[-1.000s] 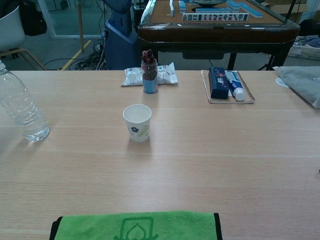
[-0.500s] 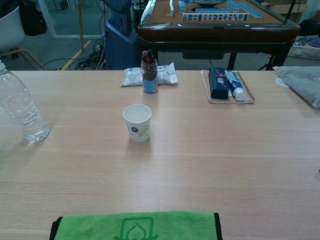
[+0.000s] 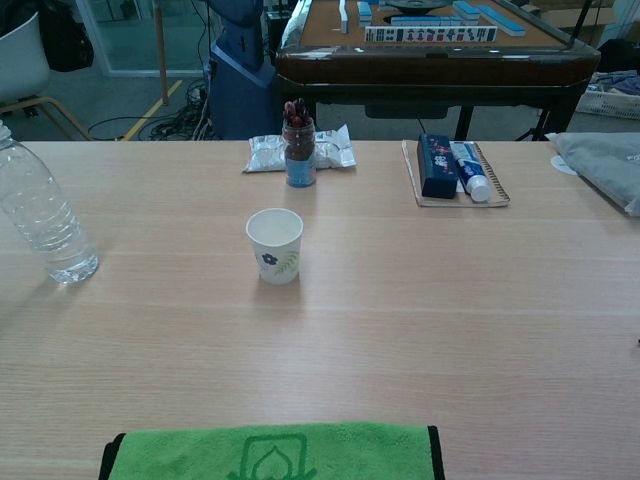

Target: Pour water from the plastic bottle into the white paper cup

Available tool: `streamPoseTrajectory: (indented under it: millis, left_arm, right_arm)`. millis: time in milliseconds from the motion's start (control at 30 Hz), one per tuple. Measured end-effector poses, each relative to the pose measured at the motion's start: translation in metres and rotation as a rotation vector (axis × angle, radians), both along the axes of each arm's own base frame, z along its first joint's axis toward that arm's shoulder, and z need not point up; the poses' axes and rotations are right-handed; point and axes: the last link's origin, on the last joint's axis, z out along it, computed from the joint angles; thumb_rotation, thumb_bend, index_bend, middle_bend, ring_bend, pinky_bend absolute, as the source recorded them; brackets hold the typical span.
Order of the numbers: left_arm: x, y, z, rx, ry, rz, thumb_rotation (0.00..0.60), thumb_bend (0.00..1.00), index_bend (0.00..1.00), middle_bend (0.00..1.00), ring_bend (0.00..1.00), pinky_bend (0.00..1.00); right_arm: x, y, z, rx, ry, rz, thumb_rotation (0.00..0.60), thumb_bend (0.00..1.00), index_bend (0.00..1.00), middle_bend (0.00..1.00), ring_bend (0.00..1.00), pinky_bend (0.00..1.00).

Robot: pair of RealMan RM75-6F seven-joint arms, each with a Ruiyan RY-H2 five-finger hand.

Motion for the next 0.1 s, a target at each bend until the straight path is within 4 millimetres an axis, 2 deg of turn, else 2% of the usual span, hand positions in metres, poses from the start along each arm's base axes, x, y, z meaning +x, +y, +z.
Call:
streamPoseTrajectory:
  millis: [100]
  left_arm:
    - [-0.0004,0.0003,-0.0036,-0.013,0.004,0.0,0.6,0.11,0.25,0.22,0.23,0.37]
  right_arm:
    - [0.0013,0.0006,-0.0004,0.003,-0.006,0.007,0.6,0.18,0.38,0.38,0.38,0.57]
